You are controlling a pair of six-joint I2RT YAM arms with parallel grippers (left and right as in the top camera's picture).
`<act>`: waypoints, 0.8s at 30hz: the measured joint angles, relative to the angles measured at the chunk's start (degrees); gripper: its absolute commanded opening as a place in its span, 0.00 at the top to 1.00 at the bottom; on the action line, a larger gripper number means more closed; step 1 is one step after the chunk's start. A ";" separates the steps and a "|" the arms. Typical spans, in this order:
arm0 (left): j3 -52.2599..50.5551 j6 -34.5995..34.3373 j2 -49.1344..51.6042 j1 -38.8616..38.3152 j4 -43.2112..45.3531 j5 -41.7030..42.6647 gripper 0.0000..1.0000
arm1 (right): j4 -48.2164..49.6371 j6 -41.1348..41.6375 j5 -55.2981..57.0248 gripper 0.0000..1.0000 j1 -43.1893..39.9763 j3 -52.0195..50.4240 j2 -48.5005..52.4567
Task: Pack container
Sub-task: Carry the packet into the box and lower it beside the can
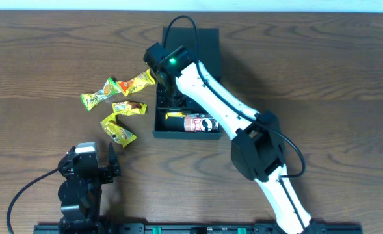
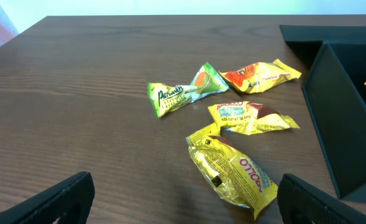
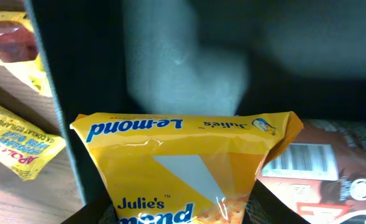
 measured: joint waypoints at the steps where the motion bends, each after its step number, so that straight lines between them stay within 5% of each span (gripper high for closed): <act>1: 0.00 0.00 0.00 0.00 0.00 0.00 0.05 | 0.02 0.28 -0.02 0.73 0.33 0.00 0.00; 24: 0.00 0.00 0.00 0.00 0.00 0.00 0.05 | -2.62 9.33 1.07 0.72 2.67 0.00 0.00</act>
